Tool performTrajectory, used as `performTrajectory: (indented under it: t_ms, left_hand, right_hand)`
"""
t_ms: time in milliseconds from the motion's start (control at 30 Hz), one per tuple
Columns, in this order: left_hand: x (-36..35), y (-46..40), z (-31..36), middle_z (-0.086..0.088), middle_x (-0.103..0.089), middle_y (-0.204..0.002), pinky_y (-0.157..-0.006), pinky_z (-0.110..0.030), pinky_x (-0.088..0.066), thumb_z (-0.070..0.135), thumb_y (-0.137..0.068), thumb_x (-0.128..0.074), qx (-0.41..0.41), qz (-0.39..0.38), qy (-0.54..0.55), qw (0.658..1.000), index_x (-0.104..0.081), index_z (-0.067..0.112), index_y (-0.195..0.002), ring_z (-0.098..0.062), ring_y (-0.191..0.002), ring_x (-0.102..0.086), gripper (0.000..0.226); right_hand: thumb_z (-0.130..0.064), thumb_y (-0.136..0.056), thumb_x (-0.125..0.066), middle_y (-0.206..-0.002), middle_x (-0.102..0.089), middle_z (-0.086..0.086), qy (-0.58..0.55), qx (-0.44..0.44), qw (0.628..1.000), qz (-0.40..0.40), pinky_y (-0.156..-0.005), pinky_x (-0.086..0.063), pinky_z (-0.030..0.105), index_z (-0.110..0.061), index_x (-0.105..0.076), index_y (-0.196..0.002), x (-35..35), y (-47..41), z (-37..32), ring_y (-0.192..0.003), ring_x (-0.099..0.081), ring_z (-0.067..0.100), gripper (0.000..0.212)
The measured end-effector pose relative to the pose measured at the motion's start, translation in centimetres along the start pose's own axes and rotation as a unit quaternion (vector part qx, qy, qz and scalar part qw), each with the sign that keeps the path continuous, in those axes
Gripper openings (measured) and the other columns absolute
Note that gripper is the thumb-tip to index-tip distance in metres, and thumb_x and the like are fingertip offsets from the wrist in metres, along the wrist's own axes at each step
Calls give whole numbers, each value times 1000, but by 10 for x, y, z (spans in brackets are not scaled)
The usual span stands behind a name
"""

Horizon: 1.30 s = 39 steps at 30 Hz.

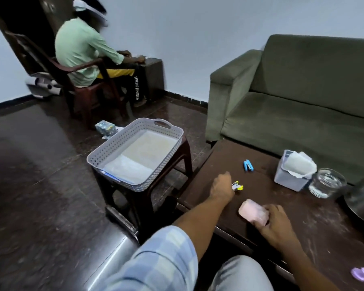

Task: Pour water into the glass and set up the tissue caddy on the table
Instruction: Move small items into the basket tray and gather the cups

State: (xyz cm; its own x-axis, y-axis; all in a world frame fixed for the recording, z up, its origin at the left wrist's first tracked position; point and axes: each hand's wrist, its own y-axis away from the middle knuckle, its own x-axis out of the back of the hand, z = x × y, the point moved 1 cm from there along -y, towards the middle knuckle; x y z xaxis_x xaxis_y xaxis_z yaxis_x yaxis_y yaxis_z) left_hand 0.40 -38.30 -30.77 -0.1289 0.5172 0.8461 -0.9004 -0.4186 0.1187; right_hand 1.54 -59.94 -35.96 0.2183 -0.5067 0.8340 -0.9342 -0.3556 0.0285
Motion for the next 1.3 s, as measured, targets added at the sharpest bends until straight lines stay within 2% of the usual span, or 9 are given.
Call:
performTrajectory:
  t_ms: [133, 300, 433, 633, 833, 933, 1100, 1200, 1300]
  left_hand:
    - [78, -16, -5, -21, -75, -111, -89, -44, -58, 20, -90, -75, -31, 94, 114, 989, -66, 7, -123, -41, -109, -71, 36]
    - [236, -34, -87, -19, -72, -121, -96, -43, -56, 17, -88, -73, 50, 231, 50, 970, -65, 5, -122, -38, -116, -68, 37]
    - [294, -13, -190, -25, -66, -130, -101, -48, -54, 17, -92, -68, 204, 228, -37, 951, -59, 0, -127, -44, -126, -63, 40]
    - [277, 12, -256, -25, -69, -128, -98, -44, -55, 19, -92, -69, 244, 171, -78, 951, -63, 0, -127, -43, -122, -67, 40]
    - [265, -4, -229, -30, -66, -127, -99, -47, -54, 11, -84, -68, 234, 172, -113, 950, -61, -5, -126, -44, -120, -64, 46]
    - [246, -20, -160, -29, -60, -126, -104, -53, -50, 12, -76, -69, 92, 261, -130, 952, -59, -3, -126, -48, -121, -58, 53]
    - [148, -24, -6, -19, -60, -132, -106, -48, -47, 10, -77, -66, -97, 174, -72, 977, -63, 7, -132, -41, -125, -57, 55]
    - [71, -32, 61, -17, -52, -146, -116, -48, -44, 16, -86, -68, -82, 56, -45, 994, -57, 12, -143, -39, -138, -50, 58]
    - [-1, -65, 93, -16, -43, -155, -121, -50, -39, 29, -91, -71, -67, 12, -47, 997, -51, 18, -151, -41, -144, -45, 64]
  right_hand:
    - [-18, -75, -90, -109, -60, 19, -48, -2, 994, 101, -92, -47, 45, -3, -63, -114, 12, -13, -51, -107, -60, 42, 49]
    - [-30, -80, -82, -118, -61, 15, -151, 126, 979, 60, -98, -46, 38, -6, -64, -118, -13, -45, -236, -113, -58, 35, 48]
    - [-61, -82, -68, -131, -62, 11, -38, 164, 986, 1, -108, -41, 48, -13, -61, -128, -59, -38, -360, -128, -52, 33, 67]
    - [-65, -81, -71, -133, -62, 7, 81, 168, 982, -20, -107, -35, 46, -15, -63, -128, -106, -31, -398, -132, -45, 28, 69]
    - [-50, -89, -65, -135, -56, 7, -34, 226, 971, 63, -106, -40, 53, -17, -53, -137, -57, -41, -337, -129, -47, 31, 60]
    - [-36, -93, -63, -129, -63, 7, -8, 206, 972, 109, -102, -45, 51, -15, -59, -133, 5, -43, -238, -122, -56, 32, 45]
    - [-29, -97, -62, -119, -67, 17, 86, 14, 987, 132, -100, -46, 50, -7, -64, -121, 111, 2, -49, -116, -60, 39, 33]
    - [-42, -97, -61, -123, -65, 15, 151, -105, 976, 117, -101, -47, 49, -11, -62, -120, 150, 37, 26, -122, -57, 38, 39]
    - [-60, -89, -67, -145, -51, 18, 198, -248, 948, -4, -109, -43, 52, -15, -50, -140, 161, 52, 79, -136, -48, 43, 71]
